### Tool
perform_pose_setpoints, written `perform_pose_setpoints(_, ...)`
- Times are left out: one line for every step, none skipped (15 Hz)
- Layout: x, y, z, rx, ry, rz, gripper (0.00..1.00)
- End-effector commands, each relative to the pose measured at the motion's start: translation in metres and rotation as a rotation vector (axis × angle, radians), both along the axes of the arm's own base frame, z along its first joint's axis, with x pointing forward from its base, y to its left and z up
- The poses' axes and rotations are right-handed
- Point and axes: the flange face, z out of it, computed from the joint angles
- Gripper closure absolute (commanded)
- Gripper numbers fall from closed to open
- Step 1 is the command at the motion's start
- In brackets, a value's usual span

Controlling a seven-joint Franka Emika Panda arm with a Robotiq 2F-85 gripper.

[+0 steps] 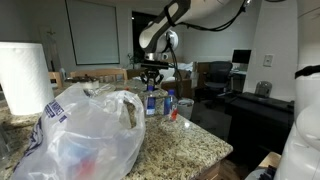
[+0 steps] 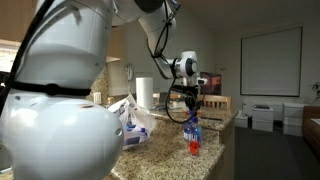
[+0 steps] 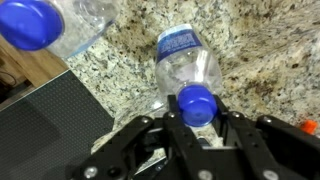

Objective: Put the plastic bottles into the plastic bag

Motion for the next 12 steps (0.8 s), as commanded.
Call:
perform_pose_setpoints(-0.025,-0.008,0.032,0.137,0.016,0.107,0.86)
perform_pose_setpoints(-0.031,-0.011,0.041,0.183,0.017,0.137,0.86)
perform_pose_setpoints(-0.039,-0.016,0.056,0.234,0.017,0.179,0.86)
perform_pose_setpoints(-0.047,-0.021,0.067,0.277,0.021,0.219,0.86)
perform_pose_setpoints(-0.057,-0.028,0.081,0.314,0.027,0.265,0.86)
perform_pose_setpoints(-0.064,-0.032,0.091,0.352,0.038,0.308,0.86)
perform_pose_setpoints(-0.072,-0.035,0.100,0.386,0.052,0.353,0.86)
perform_pose_setpoints(-0.079,-0.036,0.107,0.418,0.072,0.397,0.86)
perform_pose_setpoints(-0.085,-0.033,0.110,0.444,0.102,0.442,0.86)
perform_pose_setpoints(-0.089,-0.029,0.111,0.470,0.133,0.483,0.86)
perform_pose_setpoints(-0.093,-0.021,0.109,0.491,0.168,0.523,0.86)
perform_pose_setpoints(-0.096,-0.012,0.106,0.514,0.201,0.563,0.86)
